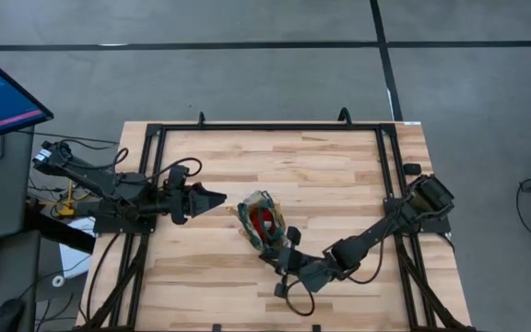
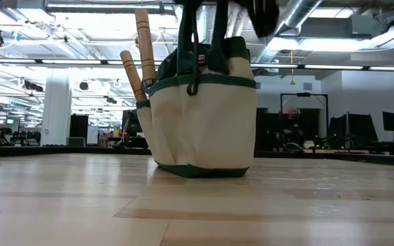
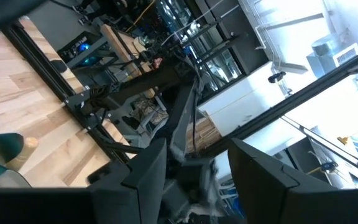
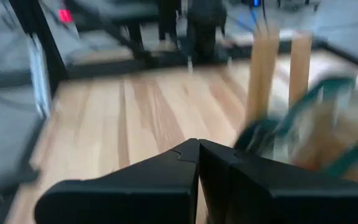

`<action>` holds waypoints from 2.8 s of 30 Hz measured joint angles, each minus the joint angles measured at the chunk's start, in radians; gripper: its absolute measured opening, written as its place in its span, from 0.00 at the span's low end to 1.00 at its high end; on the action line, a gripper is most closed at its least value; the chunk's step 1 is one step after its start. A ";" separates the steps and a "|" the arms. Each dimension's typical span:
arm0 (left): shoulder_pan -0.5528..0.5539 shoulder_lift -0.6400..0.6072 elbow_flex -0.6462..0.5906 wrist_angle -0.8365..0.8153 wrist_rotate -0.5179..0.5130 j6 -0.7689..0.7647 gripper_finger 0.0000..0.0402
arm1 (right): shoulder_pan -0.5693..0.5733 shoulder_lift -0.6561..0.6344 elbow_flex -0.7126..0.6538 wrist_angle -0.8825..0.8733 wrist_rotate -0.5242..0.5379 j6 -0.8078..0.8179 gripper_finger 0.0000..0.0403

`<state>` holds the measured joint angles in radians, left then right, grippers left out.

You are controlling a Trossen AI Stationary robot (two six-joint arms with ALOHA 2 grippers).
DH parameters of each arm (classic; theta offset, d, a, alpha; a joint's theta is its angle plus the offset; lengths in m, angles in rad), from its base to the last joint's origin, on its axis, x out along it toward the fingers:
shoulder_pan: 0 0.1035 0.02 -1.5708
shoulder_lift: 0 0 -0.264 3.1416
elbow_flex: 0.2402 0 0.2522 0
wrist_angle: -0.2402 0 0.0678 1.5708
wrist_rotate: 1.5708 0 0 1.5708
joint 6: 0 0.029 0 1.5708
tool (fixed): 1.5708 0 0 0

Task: Pick & Place Garden tools in Gardening bag
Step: Return to Home Position

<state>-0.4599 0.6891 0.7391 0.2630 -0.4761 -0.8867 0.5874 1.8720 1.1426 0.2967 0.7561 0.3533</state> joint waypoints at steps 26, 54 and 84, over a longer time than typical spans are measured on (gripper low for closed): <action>0.000 -0.071 0.000 0.007 0.038 0.057 0.43 | -0.010 -0.245 0.003 -0.127 -0.127 -0.060 0.00; 0.000 -0.363 0.001 -0.122 -0.204 0.550 0.01 | -0.161 -1.105 -0.037 -0.685 -0.097 -0.329 0.00; 0.001 -0.601 -0.310 -0.337 -0.336 0.544 0.01 | -0.237 -1.860 -1.008 -0.065 -0.034 -0.209 0.00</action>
<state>-0.4587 0.0883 0.4296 -0.0742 -0.8123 -0.3423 0.3509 0.0119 0.1346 0.2321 0.7219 0.1439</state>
